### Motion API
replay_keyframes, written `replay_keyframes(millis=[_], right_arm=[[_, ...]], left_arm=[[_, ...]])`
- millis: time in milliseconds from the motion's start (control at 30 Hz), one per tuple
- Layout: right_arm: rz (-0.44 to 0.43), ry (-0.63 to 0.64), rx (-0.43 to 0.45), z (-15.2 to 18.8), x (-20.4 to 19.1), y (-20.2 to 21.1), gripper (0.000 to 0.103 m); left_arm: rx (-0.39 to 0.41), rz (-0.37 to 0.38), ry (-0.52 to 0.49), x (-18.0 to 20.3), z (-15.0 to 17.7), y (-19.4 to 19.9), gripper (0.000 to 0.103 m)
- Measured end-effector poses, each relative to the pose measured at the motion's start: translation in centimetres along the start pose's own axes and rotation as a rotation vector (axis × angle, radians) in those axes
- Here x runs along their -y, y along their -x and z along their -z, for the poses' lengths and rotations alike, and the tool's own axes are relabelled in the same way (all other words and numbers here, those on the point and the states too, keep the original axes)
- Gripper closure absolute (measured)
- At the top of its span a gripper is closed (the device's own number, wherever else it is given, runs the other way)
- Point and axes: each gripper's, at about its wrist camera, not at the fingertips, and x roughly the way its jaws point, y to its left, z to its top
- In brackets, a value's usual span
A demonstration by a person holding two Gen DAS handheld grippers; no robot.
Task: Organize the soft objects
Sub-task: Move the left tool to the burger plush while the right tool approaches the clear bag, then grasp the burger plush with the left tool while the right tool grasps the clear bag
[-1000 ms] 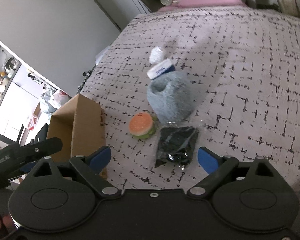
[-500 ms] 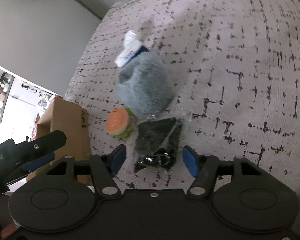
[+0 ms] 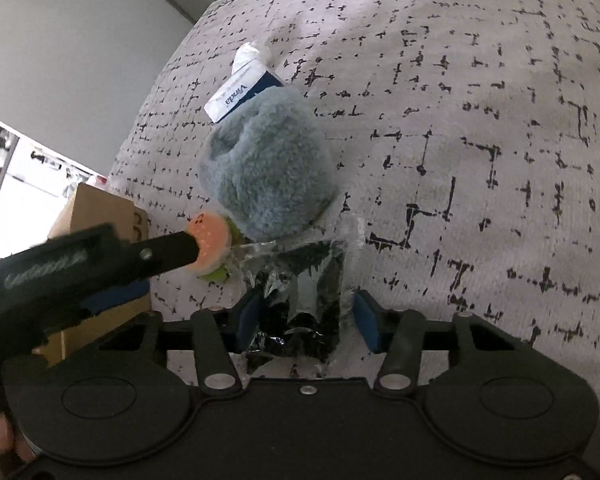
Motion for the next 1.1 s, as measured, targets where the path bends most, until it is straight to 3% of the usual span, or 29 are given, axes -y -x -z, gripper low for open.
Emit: replay_keyframes(millis=[200, 500, 567, 600, 633, 1100], right_arm=[[-0.026, -0.014, 0.007, -0.1, 0.7, 0.1, 0.068], [-0.034, -0.038, 0.032, 0.2, 1.6, 0.9, 0.073], [-0.031, -0.042, 0.037, 0.3, 1.8, 1.2, 0.073], [-0.028, -0.044, 0.039, 0.3, 1.8, 1.3, 0.073], [-0.024, -0.045, 0.042, 0.3, 1.8, 1.4, 0.073], [0.003, -0.029, 0.112, 1.6, 0.9, 5.1, 0.075]], left_arm=[[-0.014, -0.031, 0.028, 0.0, -0.7, -2.1, 0.031], [-0.029, -0.033, 0.06, 0.0, -0.7, -4.1, 0.031], [-0.021, -0.032, 0.071, -0.1, -0.6, -4.2, 0.039], [-0.026, -0.029, 0.074, -0.1, -0.6, -4.3, 0.049], [-0.031, -0.029, 0.079, -0.2, -0.5, -4.3, 0.05], [0.051, -0.001, 0.091, 0.0, 0.4, 1.4, 0.053]])
